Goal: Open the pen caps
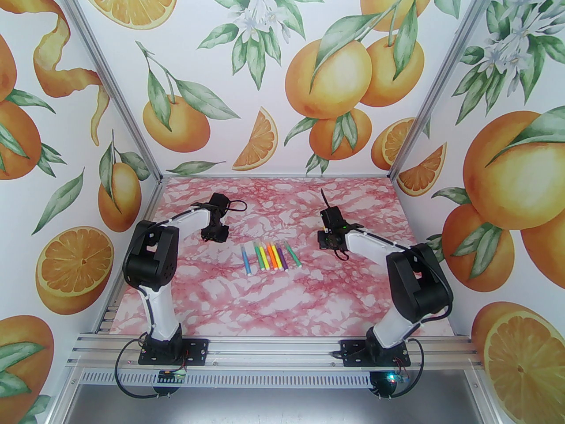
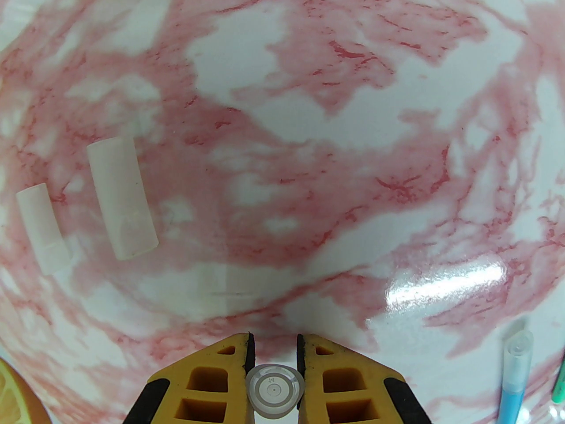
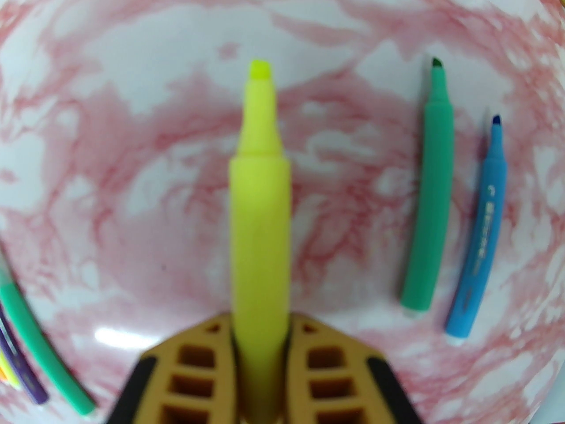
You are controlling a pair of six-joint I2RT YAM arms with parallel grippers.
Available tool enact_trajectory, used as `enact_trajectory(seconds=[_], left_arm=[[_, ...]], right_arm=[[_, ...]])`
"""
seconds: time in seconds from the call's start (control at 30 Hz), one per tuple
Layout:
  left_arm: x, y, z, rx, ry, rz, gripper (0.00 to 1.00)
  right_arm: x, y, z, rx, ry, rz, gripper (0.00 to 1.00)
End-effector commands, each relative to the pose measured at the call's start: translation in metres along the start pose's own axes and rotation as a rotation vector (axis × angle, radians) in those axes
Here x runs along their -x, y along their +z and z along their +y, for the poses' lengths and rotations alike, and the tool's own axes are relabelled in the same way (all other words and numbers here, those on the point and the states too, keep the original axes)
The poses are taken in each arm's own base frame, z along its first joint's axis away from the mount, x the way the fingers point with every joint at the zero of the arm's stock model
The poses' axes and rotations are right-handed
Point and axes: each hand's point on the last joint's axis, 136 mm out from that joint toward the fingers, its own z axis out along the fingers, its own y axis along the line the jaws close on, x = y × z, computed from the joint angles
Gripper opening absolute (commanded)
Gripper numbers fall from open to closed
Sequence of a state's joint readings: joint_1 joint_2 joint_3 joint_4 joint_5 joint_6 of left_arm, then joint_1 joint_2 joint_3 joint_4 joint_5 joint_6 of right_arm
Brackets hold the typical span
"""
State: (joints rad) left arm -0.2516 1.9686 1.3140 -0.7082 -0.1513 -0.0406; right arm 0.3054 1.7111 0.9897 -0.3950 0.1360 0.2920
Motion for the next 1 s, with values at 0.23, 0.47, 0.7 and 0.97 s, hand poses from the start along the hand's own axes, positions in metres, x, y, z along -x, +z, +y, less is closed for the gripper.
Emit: enact_trajectory(seconds=[0.23, 0.47, 0.7, 0.97], left_arm=[[0.003, 0.01, 0.005, -0.013, -0.005, 0.021, 0.05], [0.001, 0.014, 0.009, -0.016, -0.012, 0.028, 0.11], [-0.001, 0.018, 0.009, -0.023, -0.017, 0.039, 0.2], [0.002, 0.014, 0.008, -0.039, -0.019, 0.025, 0.32]], right_arm=[[-0.003, 0.012, -0.005, -0.007, 0.045, 0.081, 0.0], [-0.003, 0.014, -0.015, -0.018, 0.074, 0.088, 0.0], [-0.003, 0.013, -0.028, -0.075, 0.059, 0.094, 0.0], [0.0, 0.016, -0.036, -0.114, 0.05, 0.097, 0.0]])
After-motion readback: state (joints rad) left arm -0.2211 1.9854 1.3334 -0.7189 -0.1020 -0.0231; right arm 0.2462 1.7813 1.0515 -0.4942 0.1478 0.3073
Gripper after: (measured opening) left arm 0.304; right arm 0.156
